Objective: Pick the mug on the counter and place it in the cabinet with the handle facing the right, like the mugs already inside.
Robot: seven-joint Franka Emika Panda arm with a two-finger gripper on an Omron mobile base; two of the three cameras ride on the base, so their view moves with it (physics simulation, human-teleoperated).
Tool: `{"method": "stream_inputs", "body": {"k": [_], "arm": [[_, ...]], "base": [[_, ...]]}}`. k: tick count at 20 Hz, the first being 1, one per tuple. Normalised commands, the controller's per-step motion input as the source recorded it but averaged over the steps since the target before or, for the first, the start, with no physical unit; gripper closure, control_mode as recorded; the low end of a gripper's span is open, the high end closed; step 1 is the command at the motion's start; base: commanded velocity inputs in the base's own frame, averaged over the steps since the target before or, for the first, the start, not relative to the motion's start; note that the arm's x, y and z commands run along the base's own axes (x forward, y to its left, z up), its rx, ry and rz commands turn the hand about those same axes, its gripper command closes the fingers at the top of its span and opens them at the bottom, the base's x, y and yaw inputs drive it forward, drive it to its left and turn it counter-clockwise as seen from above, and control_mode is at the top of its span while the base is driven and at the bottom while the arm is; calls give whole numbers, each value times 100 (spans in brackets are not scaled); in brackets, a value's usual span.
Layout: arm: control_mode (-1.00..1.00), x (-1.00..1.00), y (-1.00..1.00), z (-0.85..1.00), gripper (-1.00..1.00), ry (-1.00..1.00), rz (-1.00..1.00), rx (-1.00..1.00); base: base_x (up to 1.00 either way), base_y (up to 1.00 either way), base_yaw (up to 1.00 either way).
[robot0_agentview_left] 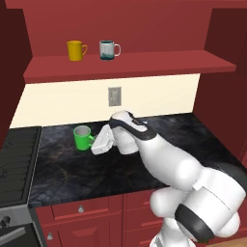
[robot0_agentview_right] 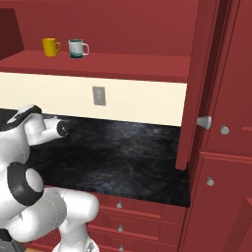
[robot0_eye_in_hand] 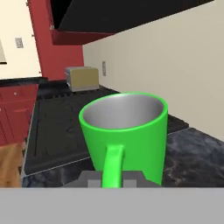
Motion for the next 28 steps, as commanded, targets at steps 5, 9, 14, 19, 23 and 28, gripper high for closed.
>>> {"method": "stream_inputs", "body": {"k": [5, 9, 14, 19, 23, 28], "arm": [[-100, -35, -14, 88, 100, 2, 0, 0], [-100, -34, -21, 83, 100, 6, 0, 0], [-100, -50, -32, 30, 100, 10, 0, 11], [-100, -65, -25, 16, 100, -8, -2, 12], [-100, -44, -17, 81, 100, -4, 0, 21], [-100, -18, -5, 70, 100, 6, 3, 4]], "base": [[0, 0, 0], [0, 0, 0], [0, 0, 0], [0, 0, 0], [0, 0, 0], [0, 0, 0]]}}
